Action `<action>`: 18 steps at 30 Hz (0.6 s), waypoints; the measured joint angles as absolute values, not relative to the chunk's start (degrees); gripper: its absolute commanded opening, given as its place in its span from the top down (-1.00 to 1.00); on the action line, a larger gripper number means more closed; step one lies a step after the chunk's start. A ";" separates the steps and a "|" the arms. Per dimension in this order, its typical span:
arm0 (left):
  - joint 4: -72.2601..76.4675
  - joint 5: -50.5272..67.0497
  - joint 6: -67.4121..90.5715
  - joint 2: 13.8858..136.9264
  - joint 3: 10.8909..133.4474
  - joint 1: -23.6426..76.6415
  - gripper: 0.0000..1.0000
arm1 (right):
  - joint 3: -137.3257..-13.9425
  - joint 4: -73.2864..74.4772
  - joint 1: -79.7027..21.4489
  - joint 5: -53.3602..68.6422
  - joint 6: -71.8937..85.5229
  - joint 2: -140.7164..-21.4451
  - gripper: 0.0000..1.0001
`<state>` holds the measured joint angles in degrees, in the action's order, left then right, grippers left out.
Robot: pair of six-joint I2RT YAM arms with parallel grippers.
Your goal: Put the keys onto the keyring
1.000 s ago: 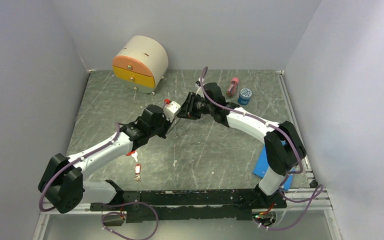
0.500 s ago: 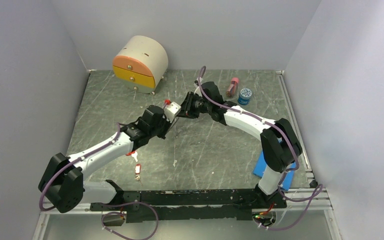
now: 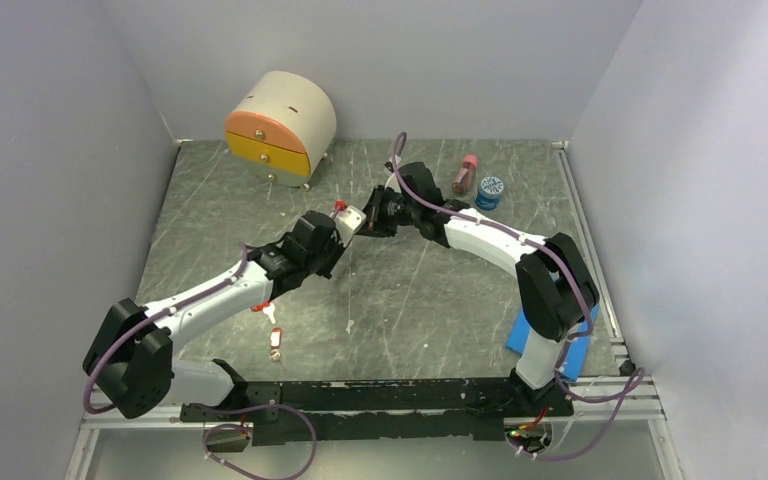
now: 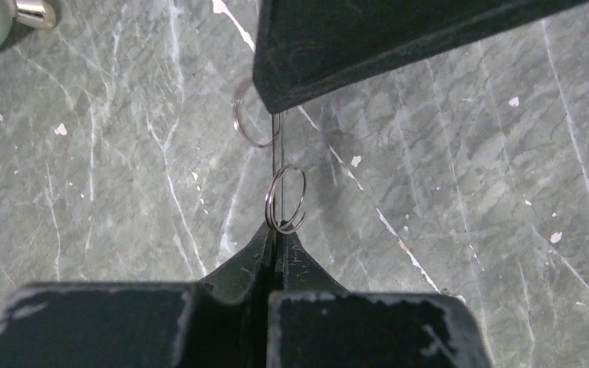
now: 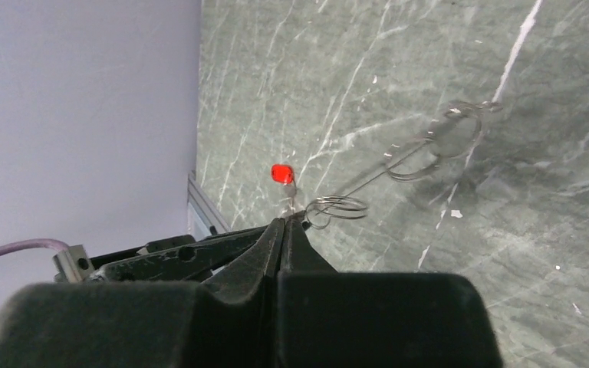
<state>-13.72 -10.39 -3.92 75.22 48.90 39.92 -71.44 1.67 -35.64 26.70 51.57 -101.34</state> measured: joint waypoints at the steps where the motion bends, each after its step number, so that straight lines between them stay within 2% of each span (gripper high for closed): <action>1: -13.98 -10.46 -3.88 75.35 48.99 40.03 0.95 | -71.44 1.67 -35.68 27.07 51.31 -101.34 1.00; 14: -17.23 -8.71 -2.74 77.62 51.13 40.53 0.95 | -70.37 -0.95 -35.70 30.35 42.02 -96.31 0.98; 18: -17.04 -6.09 -3.27 77.65 51.24 40.56 0.95 | -70.37 0.19 -35.42 30.28 39.33 -95.96 0.56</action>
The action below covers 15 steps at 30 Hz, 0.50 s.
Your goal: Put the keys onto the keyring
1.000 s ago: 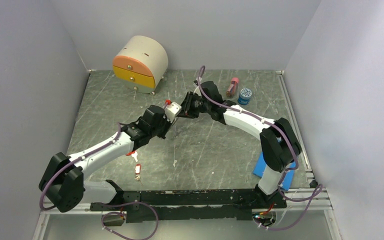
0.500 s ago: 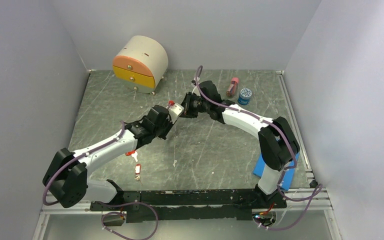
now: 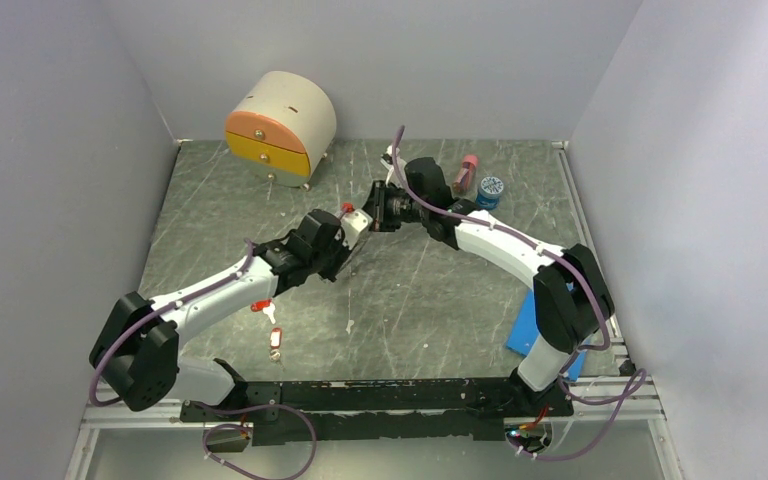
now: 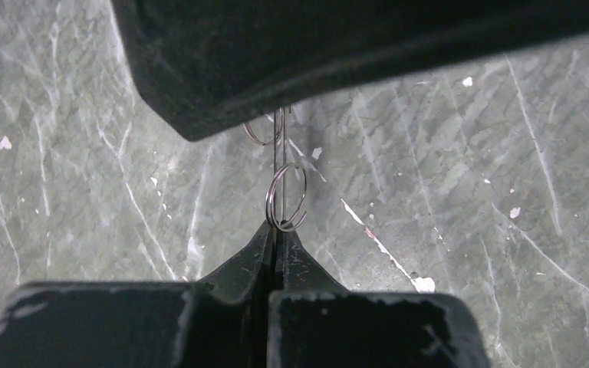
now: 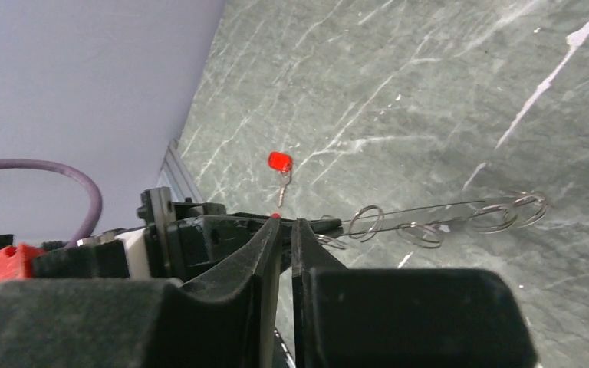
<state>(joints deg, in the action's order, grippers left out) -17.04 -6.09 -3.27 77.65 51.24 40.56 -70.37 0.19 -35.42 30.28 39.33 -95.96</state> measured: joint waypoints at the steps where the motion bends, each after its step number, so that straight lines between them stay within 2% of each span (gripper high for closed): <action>1: -16.95 -5.30 -3.60 77.65 51.22 40.53 0.95 | -70.37 0.84 -35.27 30.30 38.83 -95.96 0.47; 5: -13.47 -2.33 -6.00 76.84 49.47 40.51 0.95 | -70.37 2.66 -33.36 31.53 37.39 -95.96 -0.14; 8: -11.16 0.32 -9.10 73.91 46.30 40.60 0.95 | -70.39 3.42 -31.97 32.60 36.38 -95.98 -0.39; 10: -10.48 1.76 -10.70 72.03 44.51 40.60 0.95 | -70.59 4.01 -31.42 33.23 35.14 -95.98 -0.46; 15: -9.61 3.53 -14.22 69.82 43.09 40.64 0.95 | -74.46 9.93 -31.51 35.70 30.44 -96.47 -0.46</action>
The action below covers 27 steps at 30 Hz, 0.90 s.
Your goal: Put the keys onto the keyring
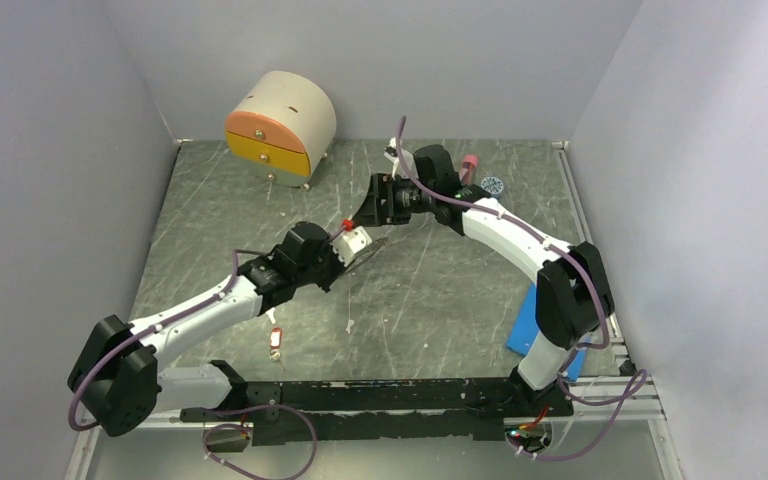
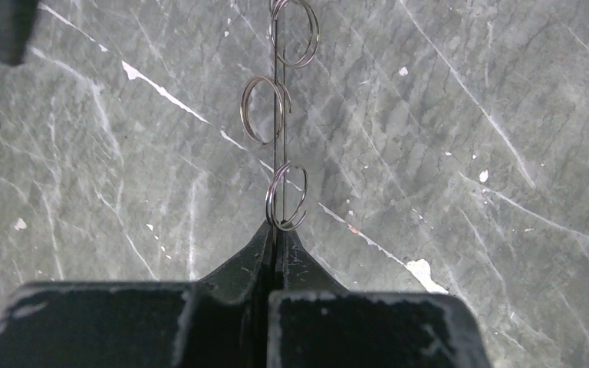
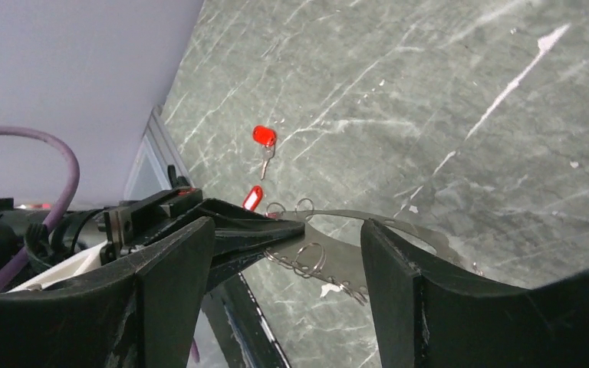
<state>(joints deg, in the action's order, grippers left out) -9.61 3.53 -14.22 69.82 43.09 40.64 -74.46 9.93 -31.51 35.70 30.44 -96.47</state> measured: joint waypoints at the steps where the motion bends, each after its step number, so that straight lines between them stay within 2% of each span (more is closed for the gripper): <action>1: -9.23 3.70 -14.72 69.52 42.94 40.64 0.95 | -75.77 10.98 -31.57 36.34 29.54 -96.88 -0.46; 9: -7.73 4.82 -18.37 67.20 41.36 40.71 0.95 | -84.33 21.61 -31.90 42.61 21.89 -103.46 -0.38; 16: -7.09 5.80 -21.67 65.56 39.97 40.73 0.95 | -86.59 29.50 -32.14 48.18 17.69 -108.95 -0.24; 21: -7.84 5.98 -23.38 65.39 39.72 40.86 0.95 | -86.80 30.76 -32.18 52.42 16.67 -109.30 0.13; 27: -8.14 5.69 -24.16 65.39 39.72 40.86 0.95 | -86.85 29.41 -32.23 56.55 17.39 -109.30 0.34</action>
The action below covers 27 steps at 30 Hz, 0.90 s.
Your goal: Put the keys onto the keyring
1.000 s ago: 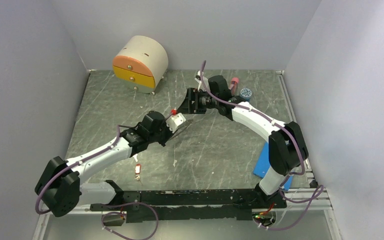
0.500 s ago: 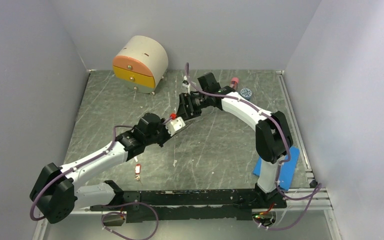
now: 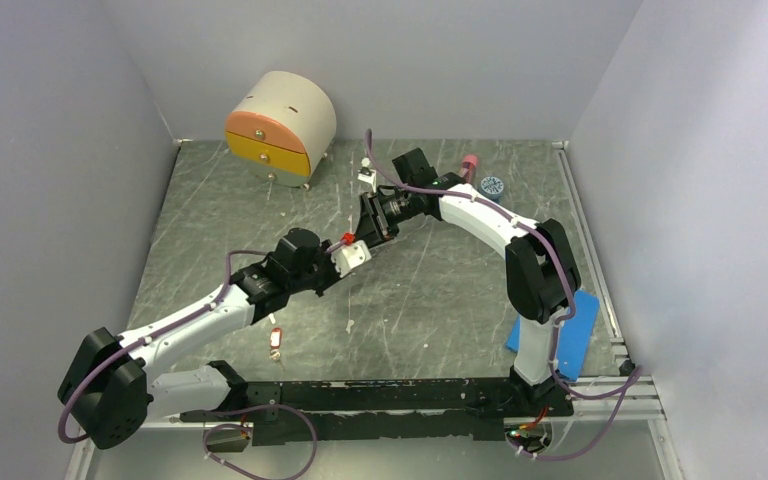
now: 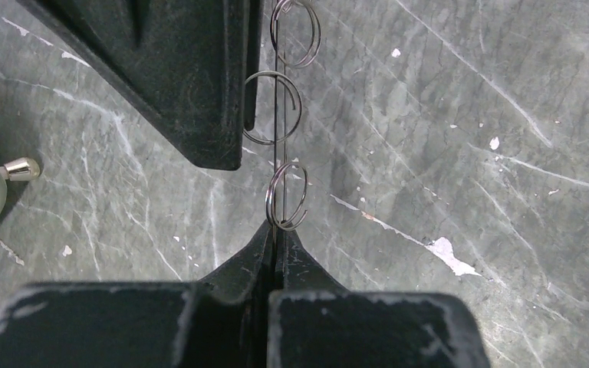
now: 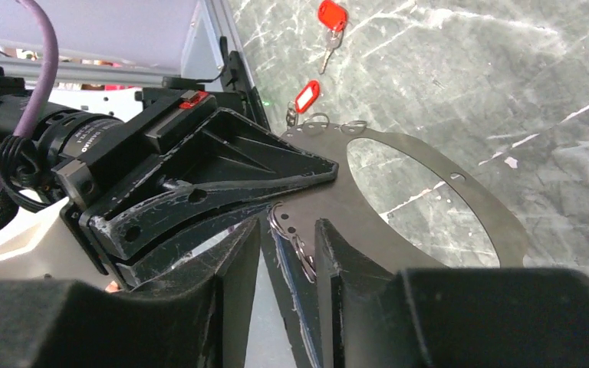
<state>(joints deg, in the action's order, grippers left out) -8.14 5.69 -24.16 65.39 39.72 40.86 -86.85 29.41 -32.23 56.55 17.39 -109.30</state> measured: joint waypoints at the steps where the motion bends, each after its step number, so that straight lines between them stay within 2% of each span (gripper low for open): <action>1: -8.21 5.72 -24.27 65.39 39.72 40.86 0.95 | -86.85 29.02 -32.23 57.10 17.63 -109.30 0.35; 5: -8.23 5.52 -24.29 65.39 39.72 40.86 0.95 | -86.85 28.36 -32.25 58.00 18.04 -109.27 0.45; 8: -8.23 5.17 -24.29 65.39 39.64 40.86 0.95 | -86.85 28.16 -32.25 58.15 18.15 -109.27 0.45; 16: -8.43 4.80 -24.23 65.39 39.57 40.91 0.95 | -86.85 28.93 -32.25 57.28 16.36 -109.14 0.34; 23: -8.43 4.82 -23.27 65.39 39.57 40.95 0.95 | -86.89 31.03 -32.25 54.98 13.41 -108.60 0.03; 27: -8.43 4.89 -22.79 65.39 39.57 40.95 0.95 | -86.87 32.12 -32.25 52.88 11.62 -107.98 0.08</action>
